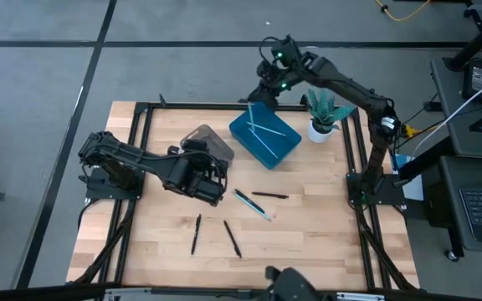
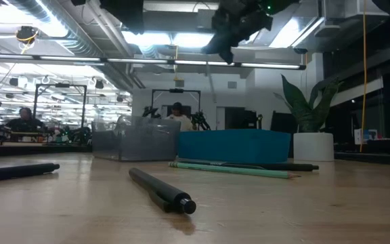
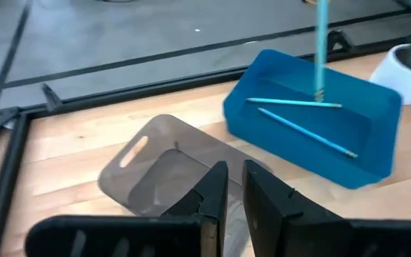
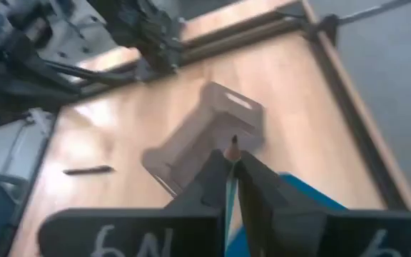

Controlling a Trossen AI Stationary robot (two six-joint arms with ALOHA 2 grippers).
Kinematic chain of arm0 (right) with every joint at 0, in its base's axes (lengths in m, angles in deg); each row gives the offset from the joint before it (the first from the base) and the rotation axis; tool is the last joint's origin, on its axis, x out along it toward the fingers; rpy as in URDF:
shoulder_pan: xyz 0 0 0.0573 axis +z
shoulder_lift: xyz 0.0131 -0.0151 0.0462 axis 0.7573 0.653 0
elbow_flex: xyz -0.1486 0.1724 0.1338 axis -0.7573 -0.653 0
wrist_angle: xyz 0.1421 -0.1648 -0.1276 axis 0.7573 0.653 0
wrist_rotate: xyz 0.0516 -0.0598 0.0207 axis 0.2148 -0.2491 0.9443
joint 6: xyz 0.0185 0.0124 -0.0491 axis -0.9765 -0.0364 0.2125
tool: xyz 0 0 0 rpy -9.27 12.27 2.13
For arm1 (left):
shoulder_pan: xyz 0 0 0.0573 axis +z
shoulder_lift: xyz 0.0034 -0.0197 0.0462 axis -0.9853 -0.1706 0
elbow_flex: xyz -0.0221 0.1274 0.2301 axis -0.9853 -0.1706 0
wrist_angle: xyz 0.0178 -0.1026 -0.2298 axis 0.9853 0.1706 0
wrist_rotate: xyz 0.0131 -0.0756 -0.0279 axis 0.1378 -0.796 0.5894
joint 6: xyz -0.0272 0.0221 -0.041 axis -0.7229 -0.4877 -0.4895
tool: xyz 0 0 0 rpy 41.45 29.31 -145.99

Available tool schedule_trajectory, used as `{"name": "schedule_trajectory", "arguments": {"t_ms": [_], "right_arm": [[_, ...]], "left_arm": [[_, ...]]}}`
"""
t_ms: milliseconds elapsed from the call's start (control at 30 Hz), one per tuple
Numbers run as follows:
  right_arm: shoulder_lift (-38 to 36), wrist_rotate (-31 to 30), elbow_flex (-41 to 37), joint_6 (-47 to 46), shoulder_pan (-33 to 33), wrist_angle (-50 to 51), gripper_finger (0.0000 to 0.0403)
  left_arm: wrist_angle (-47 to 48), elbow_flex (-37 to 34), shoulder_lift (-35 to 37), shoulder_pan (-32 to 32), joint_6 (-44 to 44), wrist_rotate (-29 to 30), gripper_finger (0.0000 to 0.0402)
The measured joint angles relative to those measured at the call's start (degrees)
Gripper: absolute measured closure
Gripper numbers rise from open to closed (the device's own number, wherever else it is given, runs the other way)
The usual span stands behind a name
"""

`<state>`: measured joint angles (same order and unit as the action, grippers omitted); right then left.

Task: Sort pens & pencils
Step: Put the light blue pencil into the blue bin

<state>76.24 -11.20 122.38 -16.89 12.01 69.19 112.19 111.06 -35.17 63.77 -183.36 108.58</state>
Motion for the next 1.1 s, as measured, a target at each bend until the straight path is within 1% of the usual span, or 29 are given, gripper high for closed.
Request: {"name": "schedule_trajectory", "arguments": {"t_ms": [67, 233, 367, 500, 600, 733, 833, 933, 1100], "right_arm": [[0.0, -1.08, 2.13, 2.05, -1.07, 3.62, 0.0383], [0.0, -5.91, 6.72, 7.0, -2.4, 12.66, 0.0383], [0.06, -9.17, 7.16, 9.61, -2.57, 18.0, 0.0383], [2.67, -11.79, 7.16, 11.76, -1.77, 21.49, 0.0383], [5.62, -13.74, 7.13, 13.35, -0.19, 22.5, 0.0383], [9.27, -18.01, 7.13, 15.61, 2.08, 22.54, 0.0383], [12.08, -18.56, 7.13, 15.89, 3.0, 22.54, 0.0383], [14.44, -20.89, 7.13, 15.97, 3.07, 22.52, 0.0383], [17.06, -21.63, 7.11, 15.95, 3.0, 22.37, 0.0383]], "left_arm": [[0.5, 0.0, 0.0, 0.48, 0.05, -0.05, 0.0363], [1.95, 0.0, 0.0, 1.79, 0.96, -0.07, 0.0363], [2.34, 0.0, 0.0, 2.85, 2.51, -0.08, 0.0363], [2.52, 0.0, 0.0, 3.75, 3.61, -0.09, 0.0363], [2.7, 0.0, 0.0, 4.09, 4.01, -0.1, 0.0363], [2.72, 0.0, 0.0, 4.09, 5.01, -1.2, 0.0363], [2.74, 0.0, 0.0, 4.09, 5.04, -1.62, 0.0363], [2.79, 0.0, 0.0, 4.09, 5.06, -1.62, 0.0363], [2.85, 0.0, 0.0, 4.14, 6.22, -1.6, 0.0363]]}}
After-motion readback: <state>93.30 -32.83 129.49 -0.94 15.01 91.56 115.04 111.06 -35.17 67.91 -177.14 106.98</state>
